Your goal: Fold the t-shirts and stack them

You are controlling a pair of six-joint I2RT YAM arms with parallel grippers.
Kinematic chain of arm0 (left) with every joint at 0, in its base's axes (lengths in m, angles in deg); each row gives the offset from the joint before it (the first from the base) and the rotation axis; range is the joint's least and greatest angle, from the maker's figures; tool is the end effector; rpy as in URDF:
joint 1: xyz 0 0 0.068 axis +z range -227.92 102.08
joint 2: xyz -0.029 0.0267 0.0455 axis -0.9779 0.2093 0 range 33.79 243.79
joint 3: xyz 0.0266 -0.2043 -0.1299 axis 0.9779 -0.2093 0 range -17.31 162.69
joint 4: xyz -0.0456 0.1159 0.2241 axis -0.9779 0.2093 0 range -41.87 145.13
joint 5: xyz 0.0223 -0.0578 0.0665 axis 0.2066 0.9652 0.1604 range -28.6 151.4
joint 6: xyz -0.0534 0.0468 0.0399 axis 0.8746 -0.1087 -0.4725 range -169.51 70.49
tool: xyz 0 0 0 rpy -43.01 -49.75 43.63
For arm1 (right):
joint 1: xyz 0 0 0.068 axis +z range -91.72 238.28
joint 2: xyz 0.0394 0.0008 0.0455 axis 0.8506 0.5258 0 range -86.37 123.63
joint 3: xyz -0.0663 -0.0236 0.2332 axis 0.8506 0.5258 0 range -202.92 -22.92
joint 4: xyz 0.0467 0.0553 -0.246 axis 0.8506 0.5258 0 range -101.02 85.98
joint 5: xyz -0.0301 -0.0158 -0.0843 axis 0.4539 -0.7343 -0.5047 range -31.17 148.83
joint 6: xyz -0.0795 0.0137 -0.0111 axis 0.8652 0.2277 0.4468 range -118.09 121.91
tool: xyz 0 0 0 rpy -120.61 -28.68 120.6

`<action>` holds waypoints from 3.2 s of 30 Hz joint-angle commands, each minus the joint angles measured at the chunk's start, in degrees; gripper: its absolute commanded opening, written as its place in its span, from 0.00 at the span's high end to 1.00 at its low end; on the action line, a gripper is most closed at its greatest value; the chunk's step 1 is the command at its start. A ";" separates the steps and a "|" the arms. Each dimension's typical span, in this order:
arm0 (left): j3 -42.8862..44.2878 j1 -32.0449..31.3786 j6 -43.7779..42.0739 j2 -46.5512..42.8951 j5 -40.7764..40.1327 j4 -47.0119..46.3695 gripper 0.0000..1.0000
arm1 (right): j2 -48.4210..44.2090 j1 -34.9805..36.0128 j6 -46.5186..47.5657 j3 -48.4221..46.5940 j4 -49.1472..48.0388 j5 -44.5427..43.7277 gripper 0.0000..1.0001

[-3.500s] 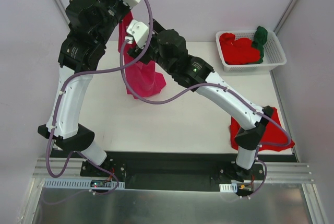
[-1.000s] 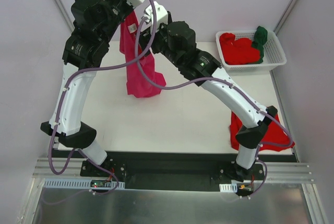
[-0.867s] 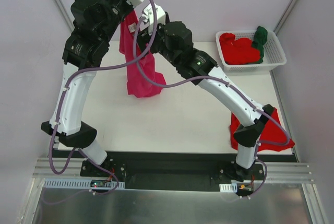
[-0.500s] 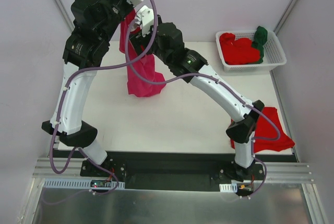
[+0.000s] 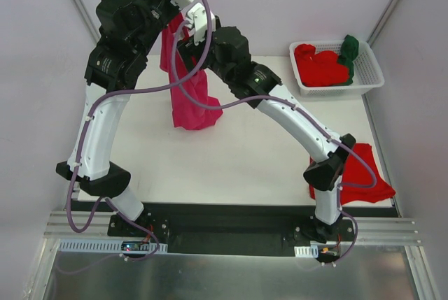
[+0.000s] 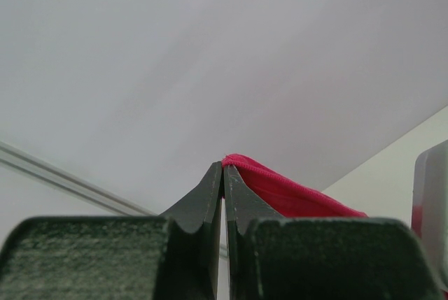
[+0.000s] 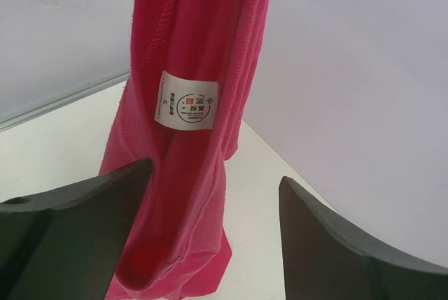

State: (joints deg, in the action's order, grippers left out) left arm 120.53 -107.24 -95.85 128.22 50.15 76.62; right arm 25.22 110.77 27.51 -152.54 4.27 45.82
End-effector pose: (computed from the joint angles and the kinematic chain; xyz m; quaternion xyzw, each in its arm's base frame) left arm 0.2766 -0.1394 0.5915 0.3106 0.5266 0.1758 0.7716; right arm 0.2914 0.3536 0.4688 -0.3682 0.5841 0.0911 0.7176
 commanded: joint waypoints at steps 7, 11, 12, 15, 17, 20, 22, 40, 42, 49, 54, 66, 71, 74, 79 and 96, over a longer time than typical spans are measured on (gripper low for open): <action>0.94 -0.74 -0.85 -0.92 -1.59 -4.41 1.00 | -8.40 0.07 -1.79 2.26 -0.26 -0.52 0.22; 1.46 -0.74 -0.59 -0.83 -1.59 -4.32 1.00 | -8.23 -0.19 -1.08 2.62 -0.61 -1.13 0.22; 1.55 -0.74 -0.50 -0.83 -1.59 -4.32 1.00 | -7.80 -0.19 -1.08 2.62 -0.70 -1.22 0.22; 1.55 -0.74 -0.50 -0.83 -1.67 -4.32 1.00 | -7.09 -0.19 -1.17 2.09 -0.79 -0.96 0.22; 1.47 -0.65 -0.41 -0.83 -1.76 -4.32 1.00 | -6.56 -0.11 -1.17 1.66 -0.79 -0.61 0.22; 1.47 -0.65 -0.50 -1.01 -1.85 -4.41 1.00 | -5.60 -0.11 -1.00 1.22 -0.79 -0.69 0.22; 1.55 -0.65 -0.41 -1.09 -1.76 -4.32 1.00 | -4.90 -0.19 -0.82 0.95 -0.87 -0.70 0.22; 1.47 -0.65 -1.02 -1.80 -1.85 -4.41 1.00 | -1.99 -1.16 -2.31 3.76 -1.84 -0.52 0.24; 1.55 -0.74 -1.38 -1.88 -1.85 -4.41 1.00 | -2.17 -1.25 -2.84 4.99 -1.75 -0.17 0.25; 1.64 -0.74 -2.70 -2.23 -2.11 -4.85 1.00 | -2.78 -0.72 -4.07 7.80 -0.70 1.06 0.36; 0.85 -0.74 -3.05 -2.50 -2.47 -4.94 1.00 | -3.92 -0.72 -1.71 8.68 0.35 1.50 0.79; -5.91 -0.74 -2.43 -5.31 -2.29 -5.02 1.00 | -17.00 -6.88 12.43 6.23 9.94 -5.69 0.99; -7.32 -0.74 -2.78 -6.80 -2.55 -5.02 1.00 | -21.58 -7.67 24.30 4.02 7.48 -10.01 0.99; -7.93 -0.74 -2.35 -9.35 -1.24 -4.94 1.00 | -25.10 -7.23 26.77 4.73 7.04 -10.71 0.99; -18.29 -2.66 -1.98 -20.48 1.84 -4.76 1.00 | -30.64 -3.55 29.14 9.47 8.60 -11.95 0.99; -26.24 4.87 -4.11 -47.85 24.59 -4.67 1.00 | -46.12 -0.81 38.47 8.47 22.31 -3.33 0.99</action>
State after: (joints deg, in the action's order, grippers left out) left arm 90.81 -108.64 -97.76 83.90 69.65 76.89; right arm -18.85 111.29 61.15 -134.99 23.46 47.81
